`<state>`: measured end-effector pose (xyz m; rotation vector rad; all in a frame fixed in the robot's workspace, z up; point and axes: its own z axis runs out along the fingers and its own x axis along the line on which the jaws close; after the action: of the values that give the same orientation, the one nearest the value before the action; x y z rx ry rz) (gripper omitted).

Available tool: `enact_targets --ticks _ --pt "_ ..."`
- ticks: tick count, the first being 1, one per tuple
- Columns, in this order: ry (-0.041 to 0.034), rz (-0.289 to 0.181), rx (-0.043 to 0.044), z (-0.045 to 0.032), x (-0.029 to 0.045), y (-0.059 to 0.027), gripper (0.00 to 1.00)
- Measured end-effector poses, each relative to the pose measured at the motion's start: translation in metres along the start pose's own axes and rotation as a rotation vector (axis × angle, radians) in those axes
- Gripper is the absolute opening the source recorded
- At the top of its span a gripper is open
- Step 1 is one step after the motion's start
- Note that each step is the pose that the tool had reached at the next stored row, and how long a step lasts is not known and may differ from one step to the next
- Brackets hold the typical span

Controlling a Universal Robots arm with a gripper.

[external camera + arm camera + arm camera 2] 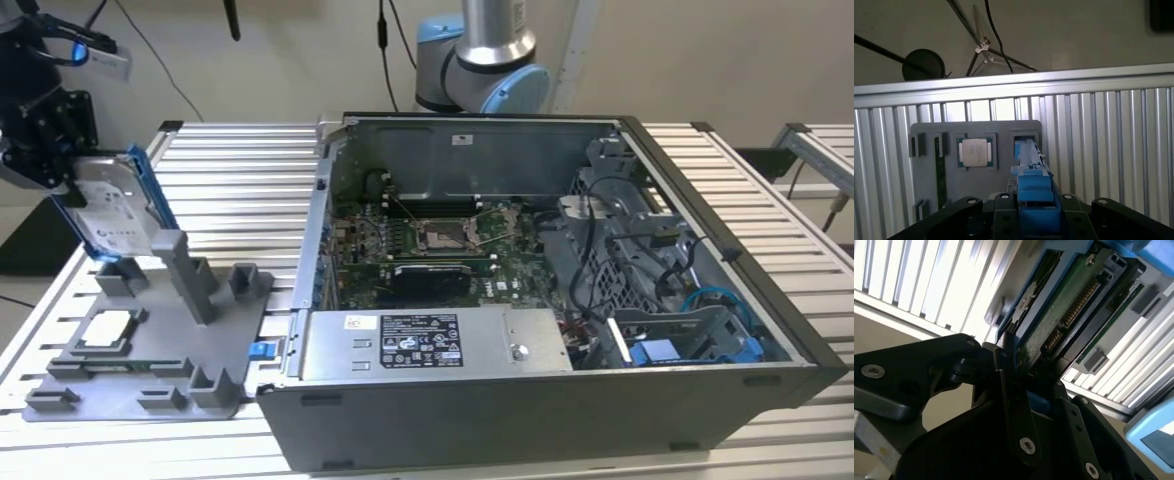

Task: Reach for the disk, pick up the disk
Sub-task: 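Pick up the disk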

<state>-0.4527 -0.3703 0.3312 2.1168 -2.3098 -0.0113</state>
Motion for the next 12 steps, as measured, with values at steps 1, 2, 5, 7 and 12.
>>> enact_targets --ticks 1,2,5,7,12 --pt "0.0000 -0.001 -0.0001 -0.0020 0.0000 0.0000 0.00" --pt "0.0000 -0.001 0.0000 -0.0039 0.0000 0.0001 0.00" --pt "0.0001 -0.003 -0.0002 -0.0102 0.0000 0.0001 0.00" --pt "0.0000 -0.004 0.0000 -0.0146 0.0000 0.0002 0.00" --pt "0.0002 -0.006 -0.0001 -0.0255 0.0000 0.0003 0.00"
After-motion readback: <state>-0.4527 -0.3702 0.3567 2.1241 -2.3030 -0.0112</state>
